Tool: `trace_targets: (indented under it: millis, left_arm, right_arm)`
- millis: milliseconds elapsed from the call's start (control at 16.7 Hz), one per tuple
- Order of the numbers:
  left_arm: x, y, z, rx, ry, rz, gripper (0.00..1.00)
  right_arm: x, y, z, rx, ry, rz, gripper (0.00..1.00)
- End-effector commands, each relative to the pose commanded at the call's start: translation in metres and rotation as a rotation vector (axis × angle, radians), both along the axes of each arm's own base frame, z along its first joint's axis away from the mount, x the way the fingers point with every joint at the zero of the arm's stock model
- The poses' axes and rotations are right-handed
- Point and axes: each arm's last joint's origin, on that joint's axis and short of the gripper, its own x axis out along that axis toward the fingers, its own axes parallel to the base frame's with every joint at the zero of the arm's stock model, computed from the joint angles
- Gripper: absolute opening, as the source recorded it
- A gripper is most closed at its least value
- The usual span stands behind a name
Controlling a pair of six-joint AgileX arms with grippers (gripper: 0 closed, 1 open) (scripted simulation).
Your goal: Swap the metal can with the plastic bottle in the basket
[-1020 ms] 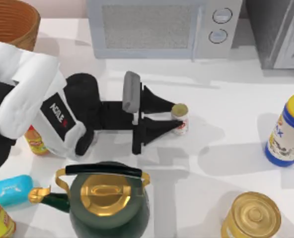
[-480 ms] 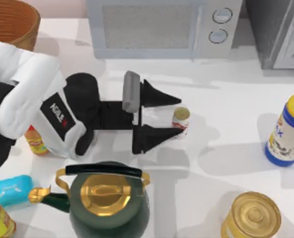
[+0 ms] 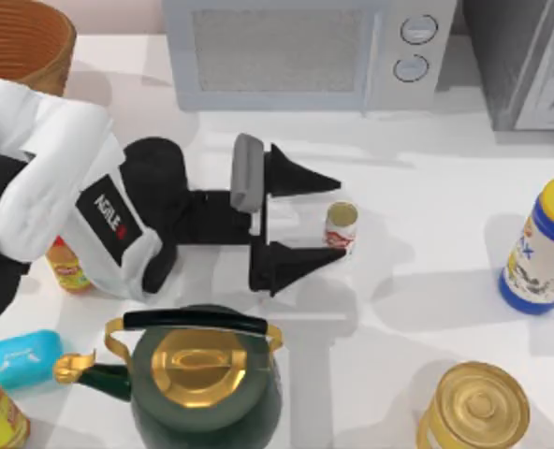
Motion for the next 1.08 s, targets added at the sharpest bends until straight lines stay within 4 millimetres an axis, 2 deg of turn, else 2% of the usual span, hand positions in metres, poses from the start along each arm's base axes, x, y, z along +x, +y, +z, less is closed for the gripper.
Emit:
trace_targets:
  millis: [180,300,420,600,720,900,1080]
  left_arm:
    - [-0.004,-0.002,0.006,0.004,0.009,0.02,1.0]
    - [-0.012,0.0,0.021,0.015,0.026,0.078,1.0]
    - [-0.021,0.007,0.044,0.029,0.044,0.171,1.0]
    - [-0.044,0.029,0.091,0.048,0.059,0.356,1.0]
    - [-0.068,0.05,0.128,0.052,0.053,0.498,1.0]
    - [-0.118,0.087,0.178,0.039,0.02,0.726,1.0]
    - [-0.177,0.124,0.202,0.012,-0.019,0.956,1.0]
  right_arm:
    - [0.0,0.0,0.0,0.0,0.0,0.0,1.0]
    - [0.0,0.0,0.0,0.0,0.0,0.0,1.0]
    - [0.0,0.0,0.0,0.0,0.0,0.0,1.0]
    - [0.0,0.0,0.0,0.0,0.0,0.0,1.0]
    - [0.0,0.0,0.0,0.0,0.0,0.0,1.0]
    - [0.0,0.0,0.0,0.0,0.0,0.0,1.0]
    - [0.0,0.0,0.0,0.0,0.0,0.0,1.0]
